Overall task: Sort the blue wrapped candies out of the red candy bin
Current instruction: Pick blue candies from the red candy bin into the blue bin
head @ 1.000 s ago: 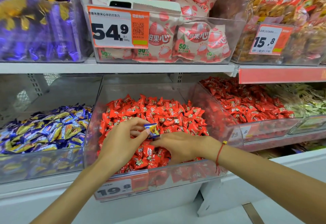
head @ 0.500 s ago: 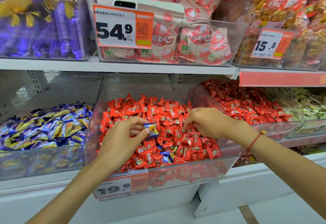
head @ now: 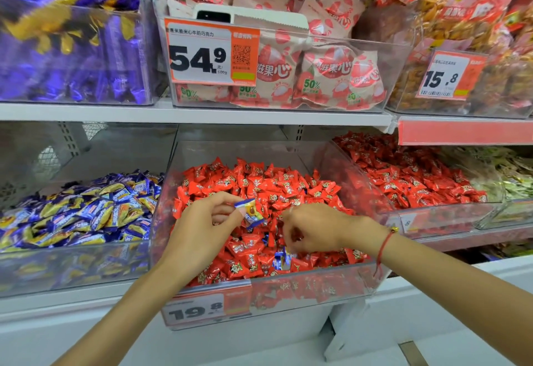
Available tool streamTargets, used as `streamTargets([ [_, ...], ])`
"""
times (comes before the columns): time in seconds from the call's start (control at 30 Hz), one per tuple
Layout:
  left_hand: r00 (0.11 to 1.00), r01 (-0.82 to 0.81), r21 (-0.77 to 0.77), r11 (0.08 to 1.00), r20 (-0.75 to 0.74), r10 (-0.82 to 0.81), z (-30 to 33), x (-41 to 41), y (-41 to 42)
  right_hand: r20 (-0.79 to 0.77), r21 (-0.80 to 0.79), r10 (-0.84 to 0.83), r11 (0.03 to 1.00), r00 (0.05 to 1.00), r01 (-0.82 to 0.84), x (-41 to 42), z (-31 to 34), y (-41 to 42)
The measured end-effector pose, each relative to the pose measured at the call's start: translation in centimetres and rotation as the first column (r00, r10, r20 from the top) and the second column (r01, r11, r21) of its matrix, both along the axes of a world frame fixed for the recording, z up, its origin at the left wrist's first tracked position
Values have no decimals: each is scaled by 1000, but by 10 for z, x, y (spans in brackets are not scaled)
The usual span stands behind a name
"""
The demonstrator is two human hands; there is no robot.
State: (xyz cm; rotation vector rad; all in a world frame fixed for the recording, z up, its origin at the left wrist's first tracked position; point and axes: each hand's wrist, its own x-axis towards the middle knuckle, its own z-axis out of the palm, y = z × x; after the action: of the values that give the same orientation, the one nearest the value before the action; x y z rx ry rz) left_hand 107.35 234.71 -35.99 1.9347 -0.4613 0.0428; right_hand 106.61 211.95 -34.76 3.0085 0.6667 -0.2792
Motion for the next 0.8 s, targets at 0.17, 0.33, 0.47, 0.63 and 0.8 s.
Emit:
streamTargets([
  [0.17, 984, -32, -120, 992, -178, 10, 4, 1, -8, -232, 779, -253, 530, 939, 335, -14, 19, -2],
  [0.33, 882, -92, -407, 909, -457, -116, 21, -6, -31, -293, 917, -331, 167, 897, 361, -23, 28, 33],
  [0.47, 955, -8, -334, 942, -282, -92, 20, -15, -33, -401, 903, -245, 60, 883, 426, -21, 25, 40],
  [0.63, 985, -54, -278, 959, -171, 6, 19, -13, -24, -82, 750, -249, 622, 965, 224, -13, 13, 14],
  [0.8, 991, -27, -228, 973, -137, -5, 19, -15, -18, -113, 56, 74, 996, 991, -68, -7, -9, 8],
])
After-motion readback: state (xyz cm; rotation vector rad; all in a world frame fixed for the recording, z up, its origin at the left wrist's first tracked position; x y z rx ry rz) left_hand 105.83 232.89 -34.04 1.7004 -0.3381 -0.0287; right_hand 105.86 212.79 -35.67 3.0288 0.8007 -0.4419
